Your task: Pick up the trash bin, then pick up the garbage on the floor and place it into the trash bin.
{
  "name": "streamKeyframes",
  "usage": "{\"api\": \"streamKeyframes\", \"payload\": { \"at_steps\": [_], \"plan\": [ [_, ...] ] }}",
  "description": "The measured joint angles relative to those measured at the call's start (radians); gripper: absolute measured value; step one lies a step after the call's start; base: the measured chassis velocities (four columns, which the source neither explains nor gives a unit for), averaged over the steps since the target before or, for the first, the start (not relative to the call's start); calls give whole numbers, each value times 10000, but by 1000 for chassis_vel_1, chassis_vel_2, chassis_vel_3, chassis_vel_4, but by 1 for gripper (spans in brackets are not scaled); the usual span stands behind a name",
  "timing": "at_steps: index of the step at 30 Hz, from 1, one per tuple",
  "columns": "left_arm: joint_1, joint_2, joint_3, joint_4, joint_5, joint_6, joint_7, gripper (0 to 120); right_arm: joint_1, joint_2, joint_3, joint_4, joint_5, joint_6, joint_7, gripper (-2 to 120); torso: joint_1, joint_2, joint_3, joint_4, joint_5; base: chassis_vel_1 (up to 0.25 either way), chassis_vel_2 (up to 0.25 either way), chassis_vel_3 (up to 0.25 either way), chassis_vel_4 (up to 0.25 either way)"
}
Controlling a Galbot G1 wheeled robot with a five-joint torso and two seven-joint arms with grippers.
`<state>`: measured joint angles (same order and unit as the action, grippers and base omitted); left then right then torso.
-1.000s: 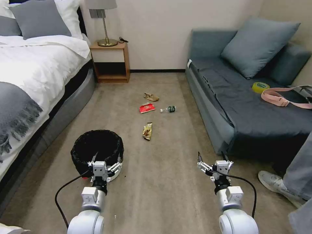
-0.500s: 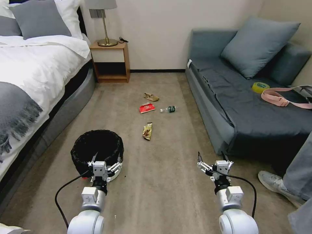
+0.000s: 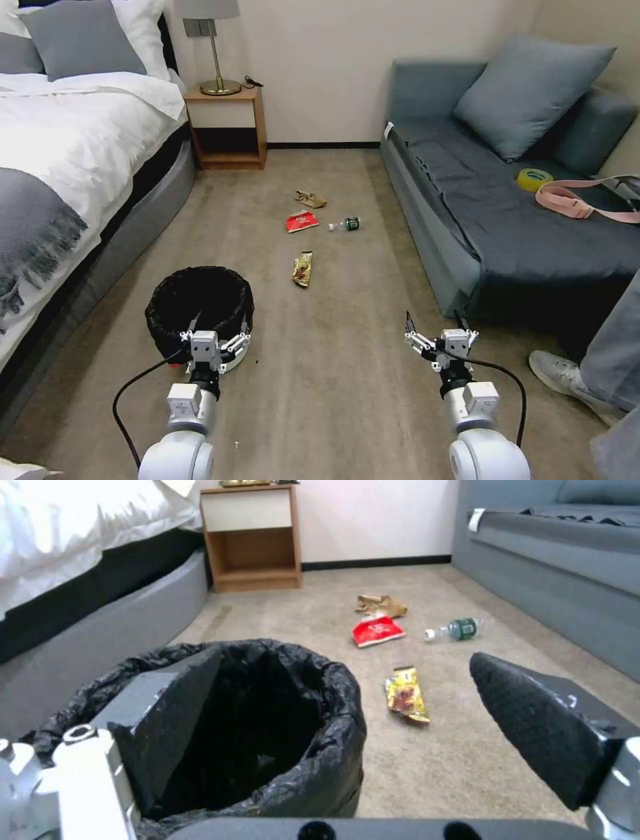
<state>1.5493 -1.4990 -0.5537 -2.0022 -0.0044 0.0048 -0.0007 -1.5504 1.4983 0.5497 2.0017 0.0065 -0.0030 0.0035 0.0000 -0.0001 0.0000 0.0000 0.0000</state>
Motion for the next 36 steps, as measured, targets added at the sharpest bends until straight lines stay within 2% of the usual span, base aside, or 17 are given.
{"api": "streamKeyframes", "payload": {
  "at_steps": [1, 5, 6, 9, 10, 11, 15, 16, 18, 19, 20, 22, 27, 30, 31, 35, 36],
  "plan": [
    [0, 0, 0, 0, 0, 0, 0, 100, 0, 0, 0, 0, 0, 0, 0, 100, 0, 0, 0, 0, 0, 0, 0, 0, 0],
    [-193, 233, -602, -411, -819, 1160, -266, 100, -163, -366, -81, 783, 1156, -1044, 851, 100, 0, 0, 0, 0, -1, 0, 0, 0, 0],
    [-193, 233, -602, -411, -819, 1160, -266, 100, -163, -366, -81, 783, 1156, -1044, 851, 100, 0, 0, 0, 0, -1, 0, 0, 0, 0],
    [-324, 383, -987, -677, -1350, 1912, -432, 100, -280, -601, -138, 1296, 1916, -1736, 1415, 100, 0, 0, 0, 0, -1, 0, 0, 0, 0],
    [-407, 483, -1241, -856, -1702, 2407, -542, 100, -359, -760, -172, 1637, 2422, -2204, 1791, 100, 0, 0, 0, 0, -1, 0, 0, 0, 0],
    [-407, 483, -1241, -856, -1702, 2407, -542, 100, -359, -760, -172, 1637, 2422, -2204, 1791, 100, 0, 0, 0, 0, -1, 0, 0, 0, 0],
    [-639, 755, -1939, -1337, -2663, 3772, -854, 100, -444, -1099, -161, 2210, 3323, -2963, 2356, 100, 0, 1, 0, 0, 1, 0, 0, 0, 0],
    [-639, 755, -1939, -1337, -2663, 3772, -854, 100, -444, -1099, -161, 2210, 3323, -2963, 2356, 100, 0, 1, 0, 0, 1, 0, 0, 0, 0],
    [-731, 871, -2229, -1531, -3048, 4325, -983, 100, -390, -1341, 16, 2409, 3716, -3200, 2472, 100, 0, 0, 0, 0, 0, 0, 0, 0, 0],
    [-818, 968, -2481, -1705, -3397, 4814, -1093, 100, -342, -1613, 198, 2642, 4189, -3501, 2617, 100, 0, 0, 1, 0, 0, 0, 0, 0, 0],
    [-818, 968, -2481, -1705, -3397, 4814, -1093, 100, -342, -1613, 198, 2642, 4189, -3501, 2617, 100, 0, 0, 1, 0, 0, 0, 0, 0, 0],
    [-910, 1072, -2748, -1890, -3759, 5333, -1207, 100, -290, -1894, 383, 2888, 4682, -3825, 2782, 100, 0, 0, 0, 0, 0, 0, 0, 0, 0],
    [-975, 1197, -2922, -2117, -4009, 5664, -1288, 100, -247, -2205, 516, 3120, 5126, -4124, 2934, 100, 0, 0, 1, 1, -10, 0, 0, 0, 0],
    [-1124, 1532, -3270, -2722, -4396, 6127, -1433, 100, -193, -2376, 576, 3271, 5479, -4369, 3069, 100, 0, 0, 1, -1, 5, 0, 0, 0, 0],
    [-1124, 1532, -3270, -2722, -4396, 6127, -1433, 100, -193, -2376, 576, 3271, 5479, -4369, 3069, 100, 0, 0, 1, -1, 5, 0, 0, 0, 0],
    [-1396, 2171, -3895, -3853, -5157, 7052, -1704, 100, -70, -2775, 774, 3626, 6289, -4936, 3364, 100, 0, 0, 1, 1, -1, 0, 0, 0, 0],
    [-1396, 2171, -3895, -3853, -5157, 7052, -1704, 100, -70, -2775, 774, 3626, 6289, -4936, 3364, 100, 0, 0, 1, 1, -1, 0, 0, 0, 0]
  ]
}}
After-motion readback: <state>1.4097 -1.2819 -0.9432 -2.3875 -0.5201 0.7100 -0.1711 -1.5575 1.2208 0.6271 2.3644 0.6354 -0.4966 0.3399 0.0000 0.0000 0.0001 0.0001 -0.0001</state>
